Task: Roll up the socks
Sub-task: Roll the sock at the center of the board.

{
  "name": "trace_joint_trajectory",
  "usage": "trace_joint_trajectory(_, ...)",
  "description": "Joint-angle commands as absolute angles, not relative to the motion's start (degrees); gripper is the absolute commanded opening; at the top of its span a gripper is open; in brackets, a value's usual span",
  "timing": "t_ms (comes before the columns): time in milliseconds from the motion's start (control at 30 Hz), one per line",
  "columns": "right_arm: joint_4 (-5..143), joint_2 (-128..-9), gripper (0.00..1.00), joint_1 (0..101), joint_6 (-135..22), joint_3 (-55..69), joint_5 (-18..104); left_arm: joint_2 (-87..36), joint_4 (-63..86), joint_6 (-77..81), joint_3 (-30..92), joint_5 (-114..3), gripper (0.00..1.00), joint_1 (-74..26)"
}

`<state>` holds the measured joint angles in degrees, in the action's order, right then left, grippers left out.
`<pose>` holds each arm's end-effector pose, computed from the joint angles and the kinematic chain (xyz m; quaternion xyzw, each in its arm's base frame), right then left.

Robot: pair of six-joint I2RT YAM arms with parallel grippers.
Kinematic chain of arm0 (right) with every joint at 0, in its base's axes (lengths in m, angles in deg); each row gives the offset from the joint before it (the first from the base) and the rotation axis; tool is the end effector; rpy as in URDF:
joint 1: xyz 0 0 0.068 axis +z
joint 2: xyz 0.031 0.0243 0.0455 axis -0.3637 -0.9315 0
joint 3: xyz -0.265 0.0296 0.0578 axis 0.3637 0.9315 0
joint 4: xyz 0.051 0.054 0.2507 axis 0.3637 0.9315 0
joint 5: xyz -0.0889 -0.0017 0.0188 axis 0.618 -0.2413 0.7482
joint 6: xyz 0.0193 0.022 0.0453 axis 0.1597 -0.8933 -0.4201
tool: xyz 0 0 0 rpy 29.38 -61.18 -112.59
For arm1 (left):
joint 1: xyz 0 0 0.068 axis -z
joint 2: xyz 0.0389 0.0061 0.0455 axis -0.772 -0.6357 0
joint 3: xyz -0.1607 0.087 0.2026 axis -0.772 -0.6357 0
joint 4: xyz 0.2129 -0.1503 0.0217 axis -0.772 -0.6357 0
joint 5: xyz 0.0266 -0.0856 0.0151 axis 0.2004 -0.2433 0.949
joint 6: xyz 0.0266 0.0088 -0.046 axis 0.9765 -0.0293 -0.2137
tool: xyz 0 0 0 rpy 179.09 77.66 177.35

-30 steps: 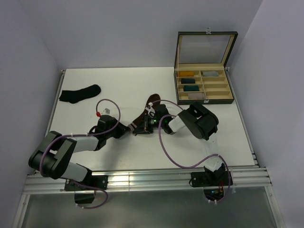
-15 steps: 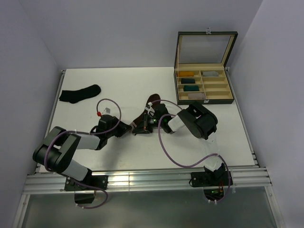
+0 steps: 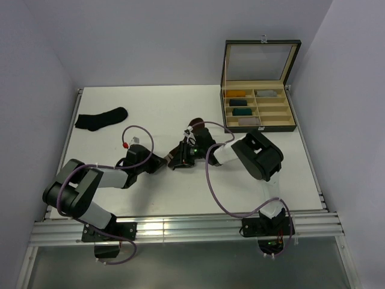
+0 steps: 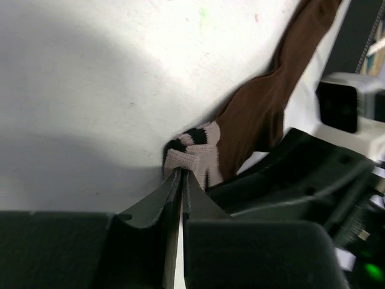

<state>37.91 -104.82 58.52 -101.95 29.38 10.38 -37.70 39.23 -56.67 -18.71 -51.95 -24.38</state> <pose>0.2938 0.2518 0.0969 -0.0520 0.8418 0.5278 0.1003 0.2287 -0.1154 0.1164 -0.3160 0.8306 -0.3645 0.2781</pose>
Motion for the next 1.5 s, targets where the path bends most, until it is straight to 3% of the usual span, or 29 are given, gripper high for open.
trace_joint_trajectory(0, 54.09, -99.35, 0.40, 58.77, -92.91, 28.32, 18.54, -36.55, 28.71, -55.56, -17.82, -45.57, 0.10, -24.08)
trace_joint_trajectory(300, 67.04, -89.48, 0.43, 64.56, -77.62, 24.01, 37.86, -37.34, 26.24, -54.50, -14.74, -45.30, 0.09, -22.32)
trace_joint_trajectory(500, 65.38, -89.48, 0.43, 65.98, -72.53, 23.57, 39.99, -35.50, 25.28, -54.50, -14.74, -45.04, 0.11, -21.88)
trace_joint_trajectory(867, 64.94, -90.53, 0.43, 75.64, -59.07, 22.08, 57.91, -28.03, 16.75, -55.82, -15.79, -40.29, 0.26, -22.23)
trace_joint_trajectory(1133, 66.95, -93.25, 0.43, 79.33, -55.11, 19.62, 63.29, -24.69, 13.50, -54.77, -15.70, -38.27, 0.37, -23.37)
trace_joint_trajectory(1467, 69.85, -98.35, 0.42, 80.48, -54.67, 18.74, 66.63, -23.10, 11.74, -53.54, -15.70, -38.18, 0.38, -24.34)
